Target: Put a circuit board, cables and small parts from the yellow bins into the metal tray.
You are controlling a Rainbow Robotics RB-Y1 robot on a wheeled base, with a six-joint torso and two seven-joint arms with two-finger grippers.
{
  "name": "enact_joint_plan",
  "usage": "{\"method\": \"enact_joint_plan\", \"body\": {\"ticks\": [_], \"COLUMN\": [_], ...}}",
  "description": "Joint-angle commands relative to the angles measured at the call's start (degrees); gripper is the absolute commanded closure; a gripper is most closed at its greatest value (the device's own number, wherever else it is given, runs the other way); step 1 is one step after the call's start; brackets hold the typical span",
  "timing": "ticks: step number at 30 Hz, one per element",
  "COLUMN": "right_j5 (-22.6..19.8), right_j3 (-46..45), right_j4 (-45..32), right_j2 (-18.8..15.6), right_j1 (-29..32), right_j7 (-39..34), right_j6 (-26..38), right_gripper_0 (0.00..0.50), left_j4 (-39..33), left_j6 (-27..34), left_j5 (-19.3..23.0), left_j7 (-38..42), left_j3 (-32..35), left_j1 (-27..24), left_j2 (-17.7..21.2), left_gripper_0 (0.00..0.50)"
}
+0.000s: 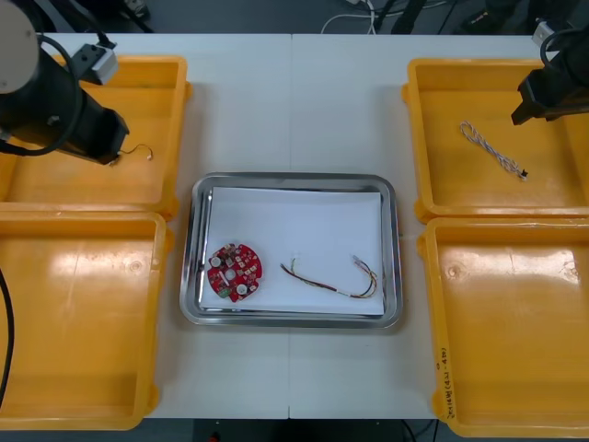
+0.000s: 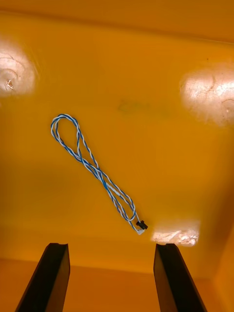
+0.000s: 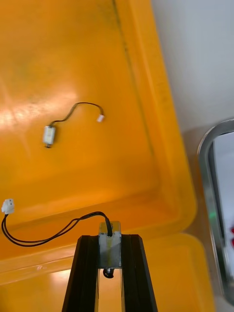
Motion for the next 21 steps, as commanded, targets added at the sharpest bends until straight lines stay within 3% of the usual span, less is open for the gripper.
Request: {"method": "enact_joint_plan", "body": {"ticks": [1, 13, 21], "right_j5": [0.95, 1.22, 0.16], "right_j3": [0.55, 0.46, 0.19], "right_j4": [-0.33, 3.8, 8.2], "right_j2": [0.32, 0.32, 0.32], "right_j1": [-3.38, -3.38, -3.38], "right_j7": [4.57, 18.9, 23.82], "right_j6": [-0.89, -5.73, -8.89], "right_gripper_0": [0.0, 0.0, 0.0], "left_j4": [-3.17, -3.69, -2.64], "left_j6": [0.45, 0.45, -2.41], "left_j5": [-0.23, -0.32, -0.14], "left_j7": [9.3, 20.02, 24.94], "left_j3": [-5.23, -15.25, -20.79], "left_j1": [-3.43, -4.13, -4.13], "left_j2": [-3.28, -6.7, -7.32], "left_gripper_0": [0.5, 0.5, 0.499]}}
